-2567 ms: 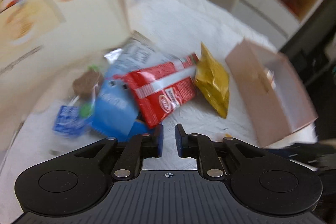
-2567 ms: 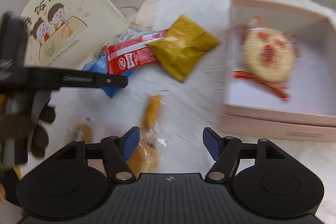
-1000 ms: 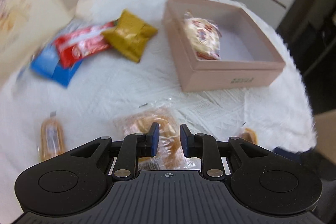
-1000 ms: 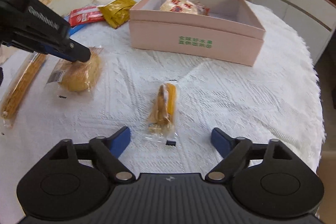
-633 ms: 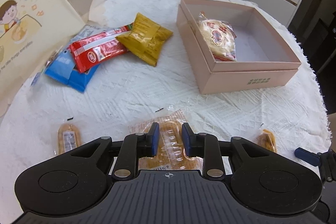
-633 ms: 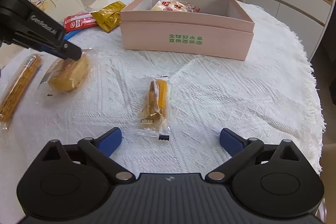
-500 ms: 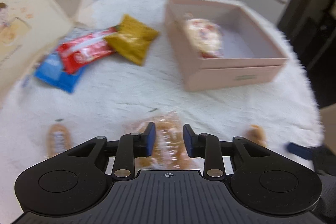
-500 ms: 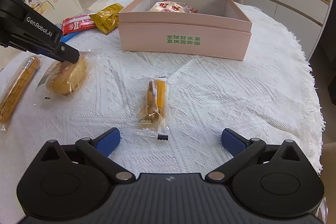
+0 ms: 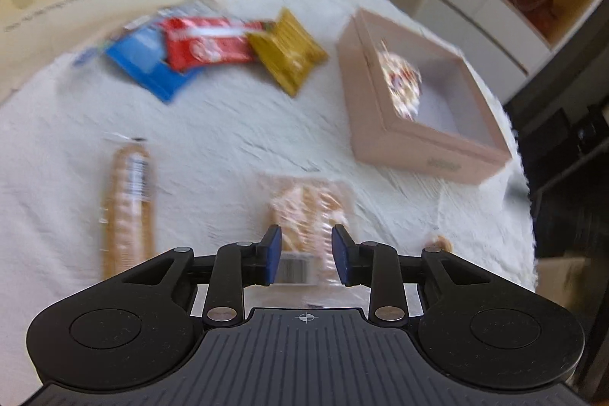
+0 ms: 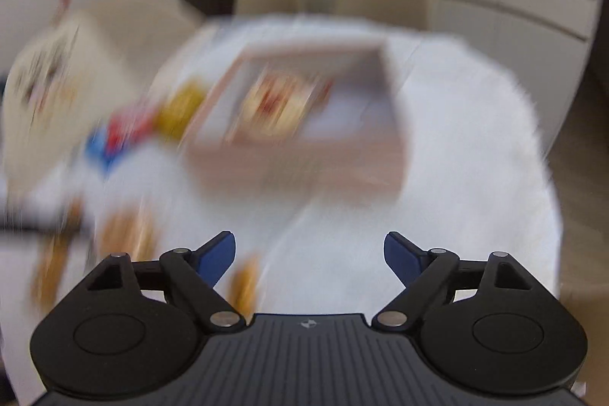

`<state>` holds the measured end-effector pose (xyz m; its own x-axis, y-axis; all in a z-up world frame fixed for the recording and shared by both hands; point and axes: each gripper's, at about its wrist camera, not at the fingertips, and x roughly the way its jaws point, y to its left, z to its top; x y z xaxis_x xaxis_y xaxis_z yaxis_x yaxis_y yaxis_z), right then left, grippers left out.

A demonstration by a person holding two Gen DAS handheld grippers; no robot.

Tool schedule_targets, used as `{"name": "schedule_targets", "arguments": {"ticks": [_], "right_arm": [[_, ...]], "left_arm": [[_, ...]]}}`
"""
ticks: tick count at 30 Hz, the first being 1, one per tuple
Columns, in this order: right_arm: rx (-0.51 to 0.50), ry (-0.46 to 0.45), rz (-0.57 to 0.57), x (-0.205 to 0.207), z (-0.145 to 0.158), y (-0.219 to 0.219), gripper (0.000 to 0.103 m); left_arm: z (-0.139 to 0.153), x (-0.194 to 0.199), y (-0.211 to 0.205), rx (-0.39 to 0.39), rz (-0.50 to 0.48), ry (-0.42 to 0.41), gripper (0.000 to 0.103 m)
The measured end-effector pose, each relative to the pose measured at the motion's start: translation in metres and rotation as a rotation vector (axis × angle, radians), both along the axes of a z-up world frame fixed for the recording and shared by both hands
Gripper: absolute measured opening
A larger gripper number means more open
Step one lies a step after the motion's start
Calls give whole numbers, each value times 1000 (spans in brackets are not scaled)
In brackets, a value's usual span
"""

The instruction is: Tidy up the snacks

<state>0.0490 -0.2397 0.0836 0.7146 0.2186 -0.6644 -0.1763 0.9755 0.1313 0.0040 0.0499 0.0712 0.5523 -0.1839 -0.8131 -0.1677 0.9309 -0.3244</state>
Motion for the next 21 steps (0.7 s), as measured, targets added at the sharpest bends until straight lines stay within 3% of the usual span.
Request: {"name": "schedule_targets", "arguments": {"ticks": [4,8,12,21], "right_arm": [[26,16,-124,66,0,-16,86],[109,151,-71,106,-20,-2,86],[64,137,46,93,-23,31,87],[-121,-16,87,44,0,29,86]], "left_arm": [[-3,8,-20,104,-59,8,34],[-3,7,-14,93,-56,10,36],[-4,10,-12,53,-64,17,36],[-5,38,-42,135,-159,6,38]]}}
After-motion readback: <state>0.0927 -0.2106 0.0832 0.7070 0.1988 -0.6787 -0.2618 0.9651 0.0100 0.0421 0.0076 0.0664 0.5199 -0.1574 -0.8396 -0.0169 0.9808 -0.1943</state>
